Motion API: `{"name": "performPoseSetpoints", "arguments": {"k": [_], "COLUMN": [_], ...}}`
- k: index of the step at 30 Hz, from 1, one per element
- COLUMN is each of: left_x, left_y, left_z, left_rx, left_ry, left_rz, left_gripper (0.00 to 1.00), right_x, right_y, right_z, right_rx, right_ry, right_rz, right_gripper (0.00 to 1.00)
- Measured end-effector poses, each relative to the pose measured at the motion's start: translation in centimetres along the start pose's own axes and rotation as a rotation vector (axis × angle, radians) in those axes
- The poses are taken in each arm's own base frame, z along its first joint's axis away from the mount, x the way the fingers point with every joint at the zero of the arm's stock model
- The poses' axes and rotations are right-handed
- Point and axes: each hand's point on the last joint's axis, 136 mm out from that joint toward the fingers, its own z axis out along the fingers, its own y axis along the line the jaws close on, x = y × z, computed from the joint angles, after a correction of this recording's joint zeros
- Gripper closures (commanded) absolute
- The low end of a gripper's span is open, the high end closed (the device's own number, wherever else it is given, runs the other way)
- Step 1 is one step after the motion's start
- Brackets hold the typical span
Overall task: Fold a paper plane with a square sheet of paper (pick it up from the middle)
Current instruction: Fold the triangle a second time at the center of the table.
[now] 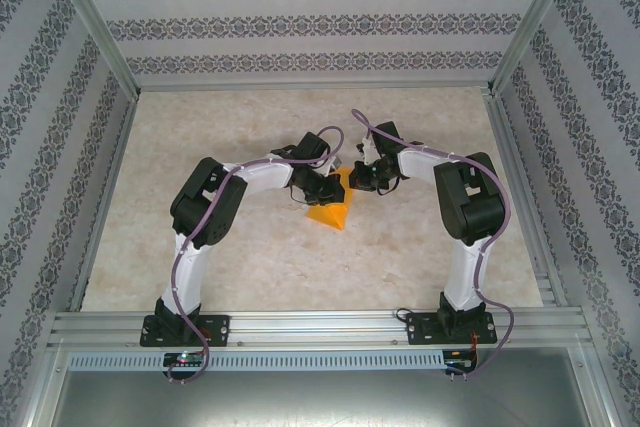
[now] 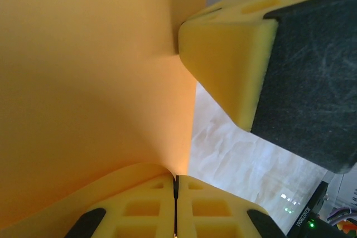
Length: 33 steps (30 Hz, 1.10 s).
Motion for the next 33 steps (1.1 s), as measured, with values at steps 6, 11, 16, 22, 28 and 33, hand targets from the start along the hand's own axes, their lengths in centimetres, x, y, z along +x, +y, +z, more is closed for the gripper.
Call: {"name": "performPoseSetpoints", "arguments": {"k": [6,11,16,22,28,33], "left_x": [0.21,0.25,0.25,0.24,0.20,0.13], "left_y": [0.42,0.61,0.79,0.83,0.91,1.00], "left_z": [0.54,0.56,0.54,0.53,0.44,0.34], "left_rx": [-0.014,-0.023,-0.035,-0.038,-0.046,-0.055], "left_ry": [0.009,0.010,0.009,0.008,0.005,0.000], "left_rz": [-0.002,-0.001,0.016,0.022,0.036,0.039], "left_gripper": [0.91,0.91,0.91,0.91,0.91,0.90], "right_x": [-0.02,-0.02,-0.01,-0.01,-0.01,-0.01], "right_y": [0.01,0.01,0.00,0.00,0.00,0.00], "right_z": [0.00,0.00,0.00,0.00,0.00,0.00], "right_rx": [0.001,0.001,0.001,0.001,0.001,0.001], "right_ry": [0.002,0.002,0.002,0.002,0.002,0.002], "right_rz": [-0.001,-0.003,-0.007,-0.011,-0.016,-0.018], "right_gripper": [0.97,0.96,0.97,0.97,0.97,0.97]}}
